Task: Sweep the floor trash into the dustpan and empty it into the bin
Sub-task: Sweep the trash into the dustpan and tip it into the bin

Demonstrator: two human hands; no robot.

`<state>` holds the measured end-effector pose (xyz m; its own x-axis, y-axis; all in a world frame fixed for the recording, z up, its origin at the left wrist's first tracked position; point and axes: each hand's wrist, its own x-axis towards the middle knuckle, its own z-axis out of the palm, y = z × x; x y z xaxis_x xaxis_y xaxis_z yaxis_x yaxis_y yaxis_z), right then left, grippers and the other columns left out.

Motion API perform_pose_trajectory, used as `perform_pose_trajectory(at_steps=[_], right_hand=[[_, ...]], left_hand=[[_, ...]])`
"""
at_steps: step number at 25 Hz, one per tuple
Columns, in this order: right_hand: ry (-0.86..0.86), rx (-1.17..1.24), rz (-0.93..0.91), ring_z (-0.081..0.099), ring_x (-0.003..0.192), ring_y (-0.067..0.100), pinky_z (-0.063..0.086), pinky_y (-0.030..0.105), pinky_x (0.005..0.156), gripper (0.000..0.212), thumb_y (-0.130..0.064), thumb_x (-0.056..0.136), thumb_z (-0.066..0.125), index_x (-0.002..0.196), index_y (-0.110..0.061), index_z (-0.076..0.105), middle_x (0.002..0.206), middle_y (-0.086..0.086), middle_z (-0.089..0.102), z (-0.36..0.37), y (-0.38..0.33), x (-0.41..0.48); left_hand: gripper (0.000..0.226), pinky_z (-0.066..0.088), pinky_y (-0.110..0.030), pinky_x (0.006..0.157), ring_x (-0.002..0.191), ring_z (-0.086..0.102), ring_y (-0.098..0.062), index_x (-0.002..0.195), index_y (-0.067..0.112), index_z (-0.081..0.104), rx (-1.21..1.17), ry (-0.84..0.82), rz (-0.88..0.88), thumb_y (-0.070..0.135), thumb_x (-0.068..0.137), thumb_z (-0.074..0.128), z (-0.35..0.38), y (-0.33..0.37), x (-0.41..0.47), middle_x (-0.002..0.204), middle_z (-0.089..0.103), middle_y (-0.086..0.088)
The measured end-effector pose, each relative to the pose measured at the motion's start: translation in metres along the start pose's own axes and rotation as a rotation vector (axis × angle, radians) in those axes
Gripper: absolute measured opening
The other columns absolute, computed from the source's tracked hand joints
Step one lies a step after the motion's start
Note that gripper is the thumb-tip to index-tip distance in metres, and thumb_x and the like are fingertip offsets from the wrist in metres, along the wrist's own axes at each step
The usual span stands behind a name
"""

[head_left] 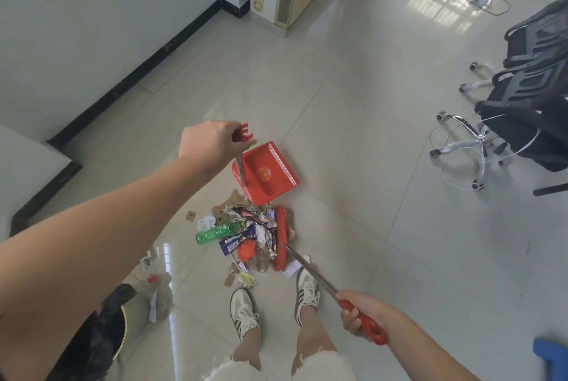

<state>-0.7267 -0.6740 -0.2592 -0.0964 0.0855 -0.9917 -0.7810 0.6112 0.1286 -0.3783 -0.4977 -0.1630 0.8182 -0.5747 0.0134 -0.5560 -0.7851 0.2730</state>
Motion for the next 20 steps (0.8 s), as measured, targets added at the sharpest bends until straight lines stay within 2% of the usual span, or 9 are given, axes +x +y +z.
perform_pose_trajectory(at_steps=[7, 15, 20], right_hand=[[-0.028, 0.030, -0.033, 0.036, 0.026, 0.006, 0.026, 0.011, 0.024, 0.027, -0.018, 0.095, 0.049, 0.071, -0.009, 0.043, 0.047, 0.003, 0.041, 0.007, 0.004, -0.007], [0.010, 0.188, -0.122, 0.033, 0.027, 0.008, 0.025, 0.010, 0.026, 0.023, -0.017, 0.095, 0.052, 0.075, -0.008, 0.042, 0.047, 0.006, 0.041, -0.048, 0.030, -0.044], [-0.005, 0.231, -0.082, 0.033, 0.025, 0.008, 0.026, 0.010, 0.025, 0.027, -0.018, 0.094, 0.050, 0.071, -0.008, 0.042, 0.045, 0.004, 0.038, -0.041, 0.015, -0.016]], left_hand=[[0.042, 0.025, -0.021, 0.046, 0.060, 0.053, -0.019, 0.075, 0.017, 0.059, 0.036, -0.012, 0.015, 0.057, 0.089, 0.054, -0.007, -0.009, 0.003, 0.059, 0.051, 0.007], [0.042, 0.026, -0.022, 0.047, 0.063, 0.054, -0.021, 0.078, 0.018, 0.061, 0.017, 0.018, 0.009, 0.058, 0.089, 0.053, -0.009, 0.002, 0.007, 0.064, 0.056, 0.003], [0.043, 0.041, -0.026, 0.050, 0.063, 0.056, -0.020, 0.076, 0.019, 0.059, -0.003, 0.035, 0.006, 0.059, 0.089, 0.053, -0.009, 0.007, 0.007, 0.064, 0.057, 0.004]])
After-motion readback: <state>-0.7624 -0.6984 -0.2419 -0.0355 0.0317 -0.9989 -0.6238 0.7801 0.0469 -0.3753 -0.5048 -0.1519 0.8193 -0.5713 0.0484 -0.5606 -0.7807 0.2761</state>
